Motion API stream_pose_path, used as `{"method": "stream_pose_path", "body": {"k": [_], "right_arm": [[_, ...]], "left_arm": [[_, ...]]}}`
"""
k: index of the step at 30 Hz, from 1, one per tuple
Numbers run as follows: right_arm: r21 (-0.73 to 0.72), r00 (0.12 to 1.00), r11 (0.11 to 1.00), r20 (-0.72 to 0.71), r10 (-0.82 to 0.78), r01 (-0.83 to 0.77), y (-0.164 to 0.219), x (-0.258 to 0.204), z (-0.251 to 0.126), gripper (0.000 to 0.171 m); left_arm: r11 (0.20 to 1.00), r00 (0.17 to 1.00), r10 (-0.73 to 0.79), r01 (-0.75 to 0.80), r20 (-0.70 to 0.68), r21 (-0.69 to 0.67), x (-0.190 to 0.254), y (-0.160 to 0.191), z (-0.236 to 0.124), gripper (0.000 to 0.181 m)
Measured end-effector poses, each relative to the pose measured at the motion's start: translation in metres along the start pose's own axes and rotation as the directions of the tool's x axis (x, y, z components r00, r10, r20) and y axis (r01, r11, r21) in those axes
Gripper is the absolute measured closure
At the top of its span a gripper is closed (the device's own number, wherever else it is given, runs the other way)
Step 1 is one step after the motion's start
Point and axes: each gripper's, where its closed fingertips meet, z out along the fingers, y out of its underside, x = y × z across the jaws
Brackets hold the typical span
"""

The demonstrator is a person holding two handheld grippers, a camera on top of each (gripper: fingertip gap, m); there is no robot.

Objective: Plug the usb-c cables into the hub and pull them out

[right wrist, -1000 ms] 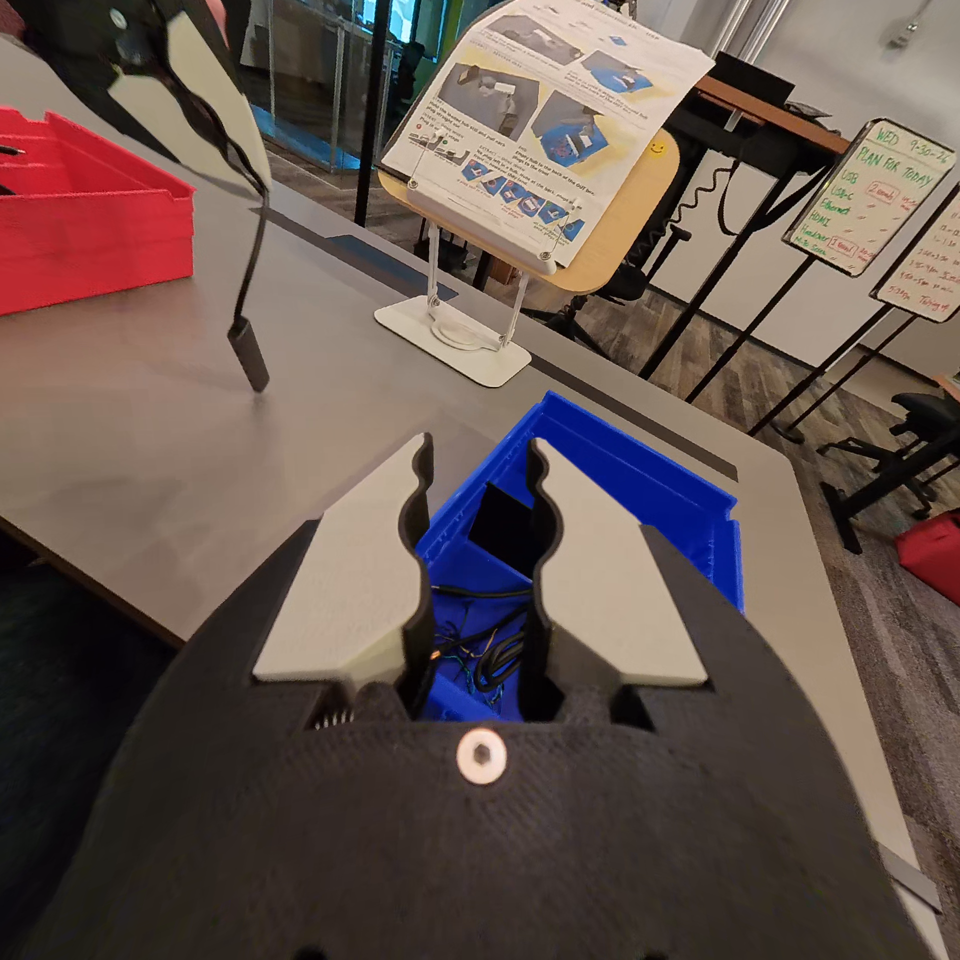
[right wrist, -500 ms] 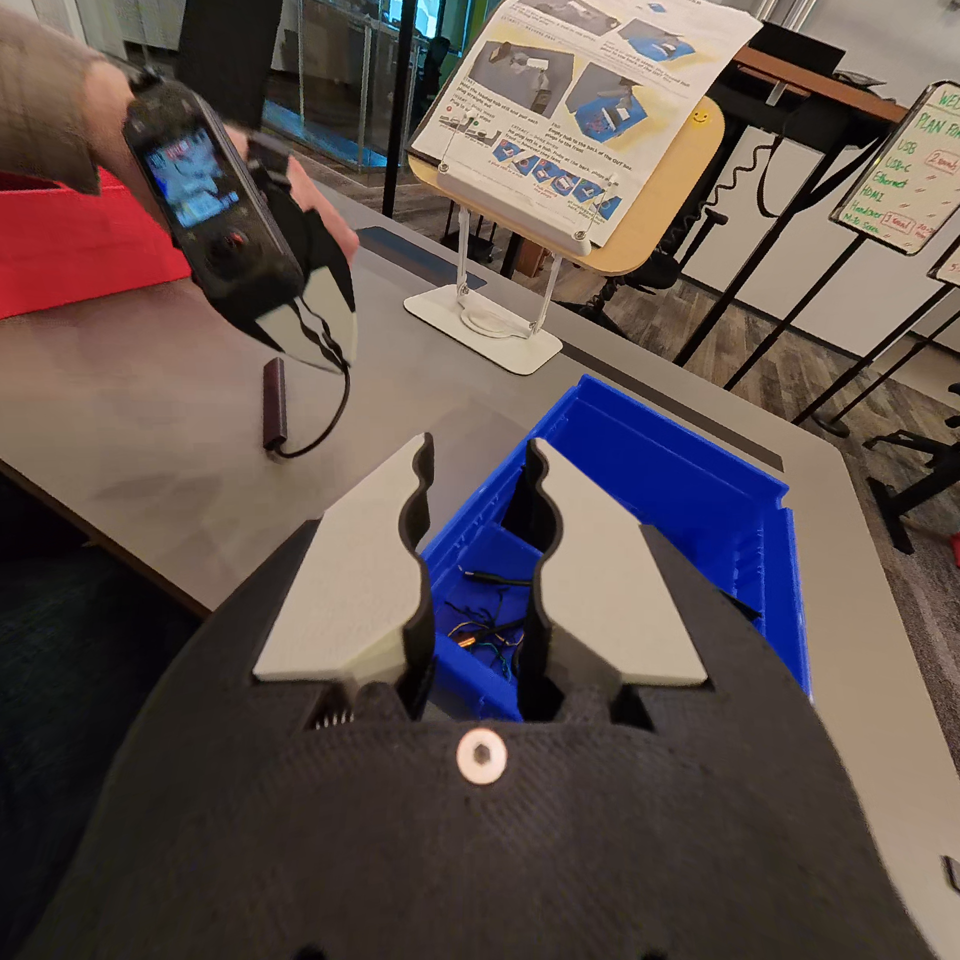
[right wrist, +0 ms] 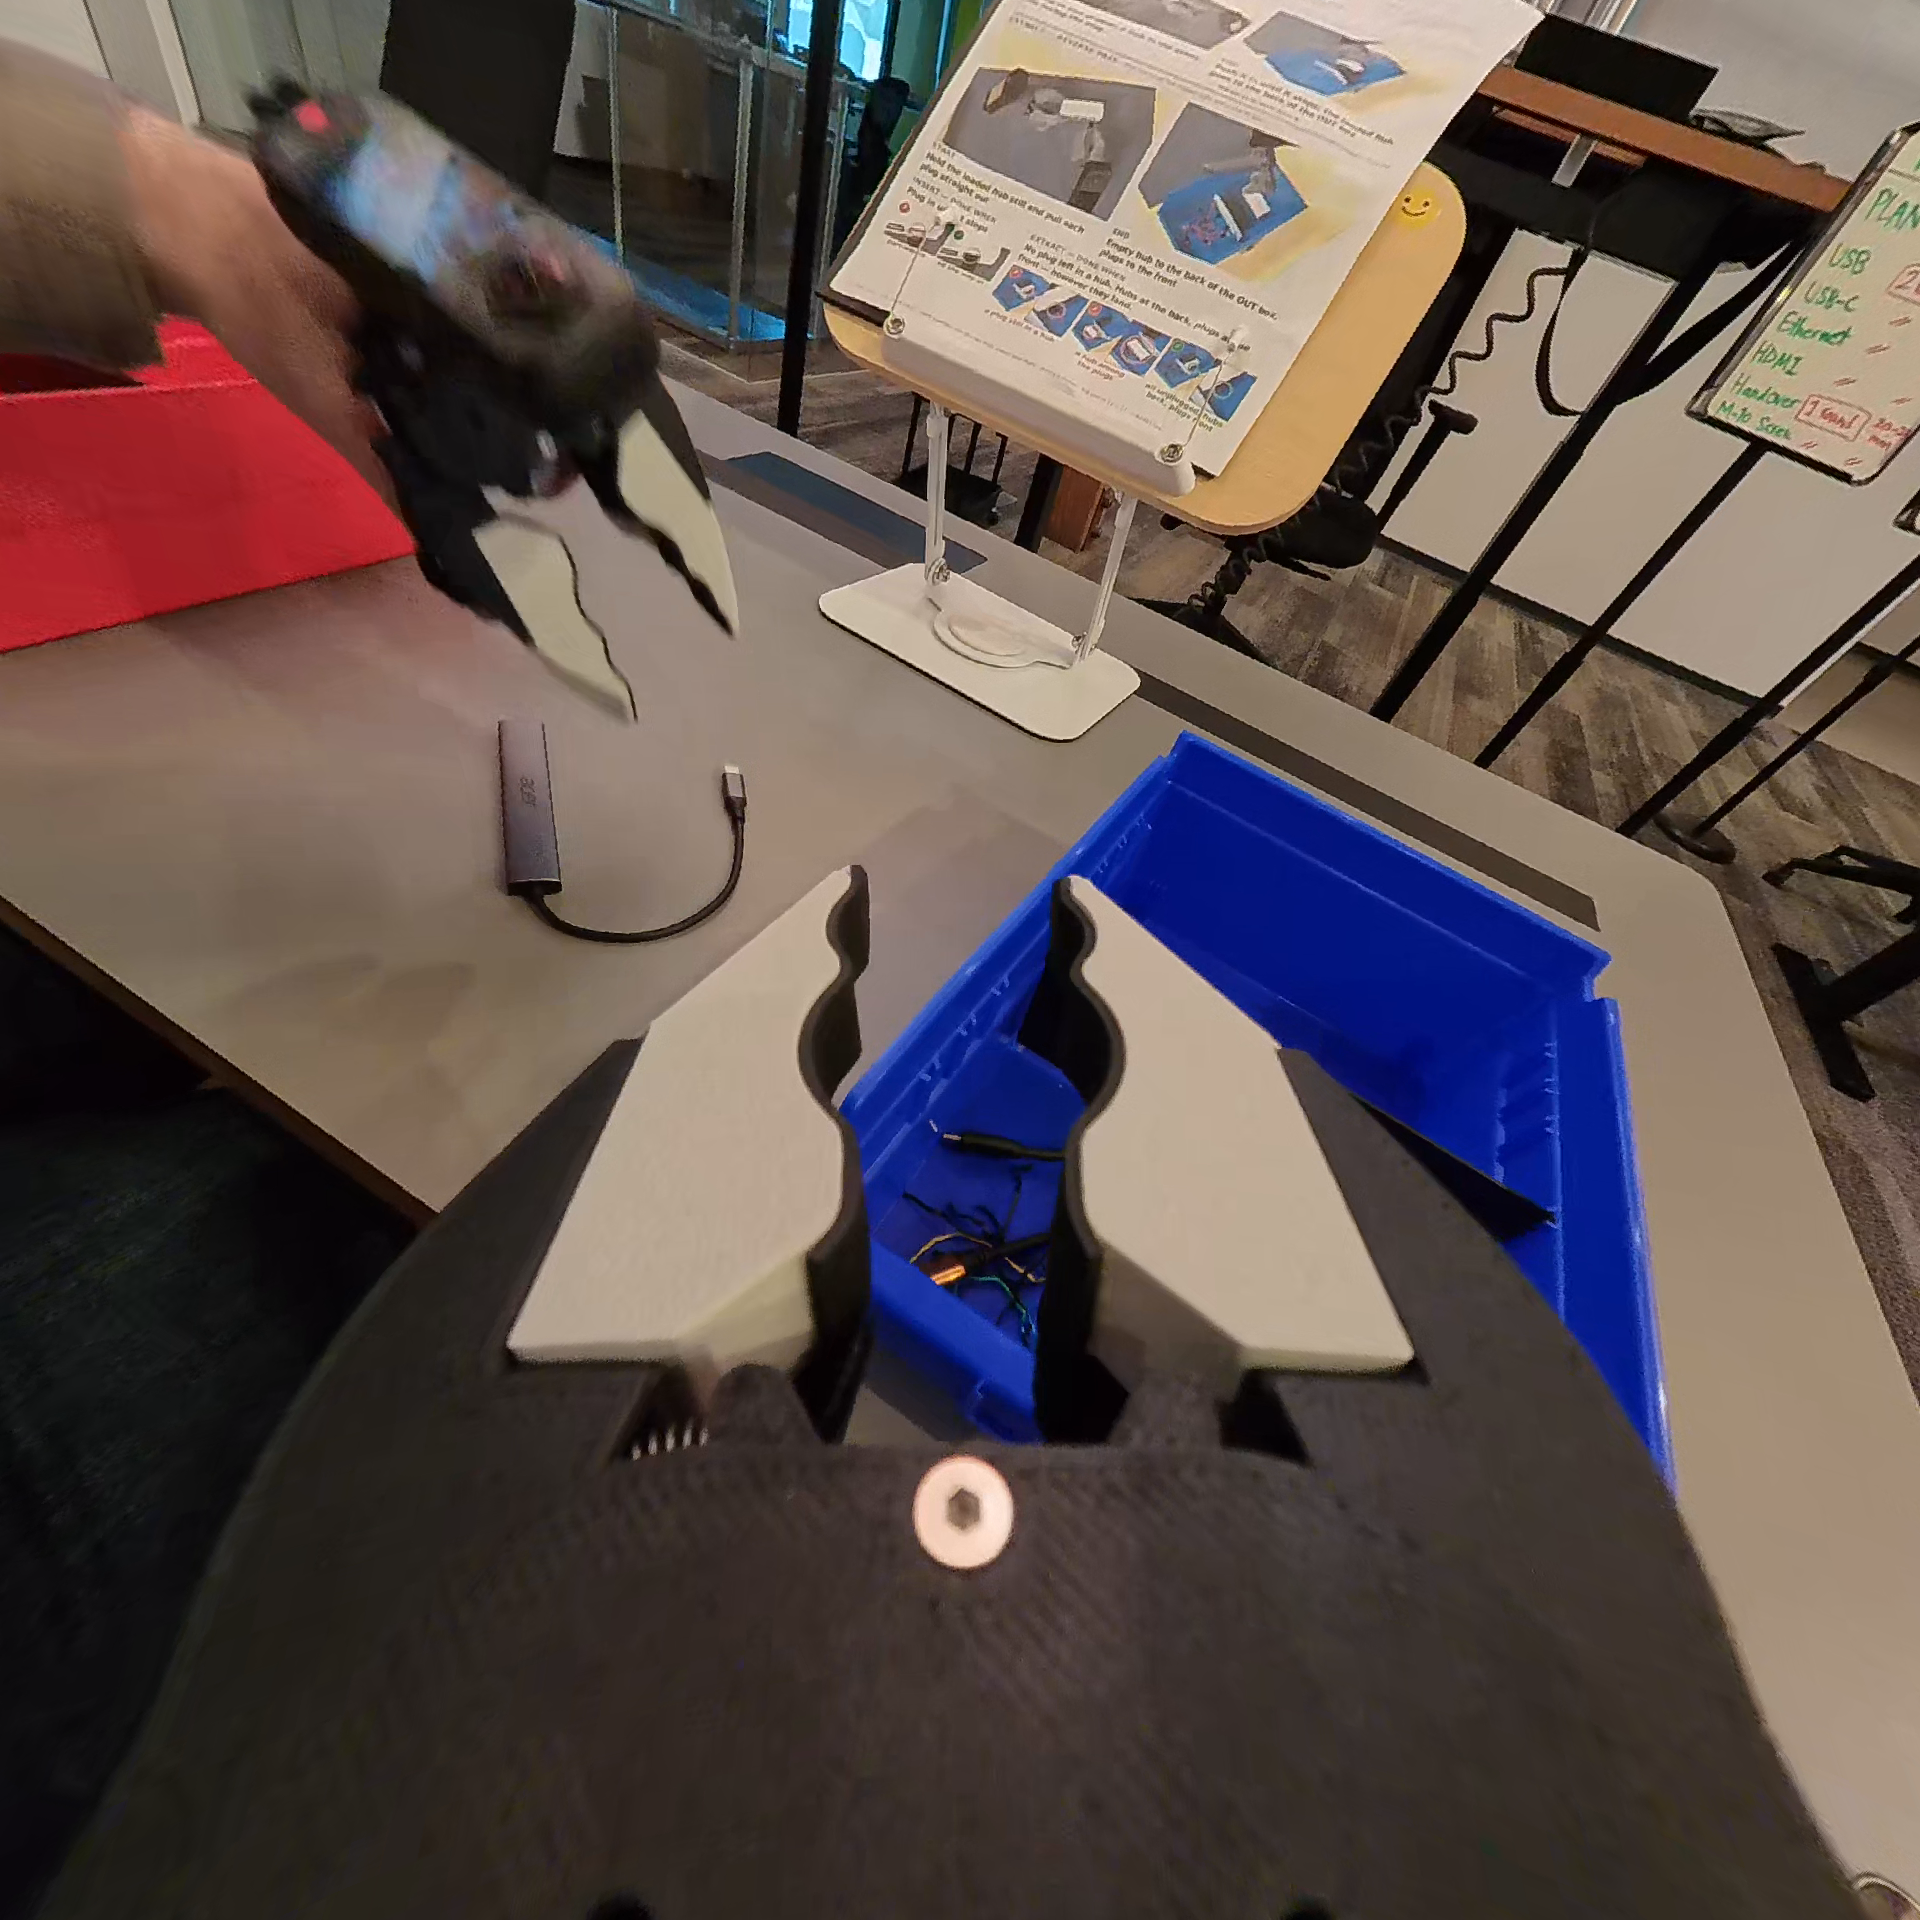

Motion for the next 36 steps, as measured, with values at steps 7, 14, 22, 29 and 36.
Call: {"method": "stream_pose_path", "body": {"k": [7,14,22,29,36], "right_arm": [[0.022,1.0,1.0,0.006,0.011,-0.011,-0.004,-0.001,0.002,0.139],[0.048,0.999,0.999,0.046,0.006,-0.008,-0.017,-0.013,0.014,0.14],[0.063,0.996,0.998,0.08,-0.033,0.028,-0.035,-0.032,0.02,0.14],[0.065,0.996,0.997,0.08,-0.037,0.032,-0.038,-0.035,0.015,0.14],[0.064,0.997,0.998,0.071,-0.018,0.013,-0.031,-0.029,0.011,0.14]], "left_arm": [[0.948,0.898,-0.288,0.317,0.334,-0.036,-0.042,0.112,-0.133,0.139],[0.653,0.642,-0.614,0.74,0.46,-0.161,0.046,0.289,-0.21,0.146],[0.384,0.389,-0.809,0.917,0.44,-0.105,0.126,0.344,-0.191,0.145],[0.297,0.317,-0.81,0.947,0.494,-0.12,0.132,0.364,-0.162,0.144],[0.342,0.325,-0.76,0.936,0.563,-0.078,0.11,0.365,-0.165,0.179]]}}
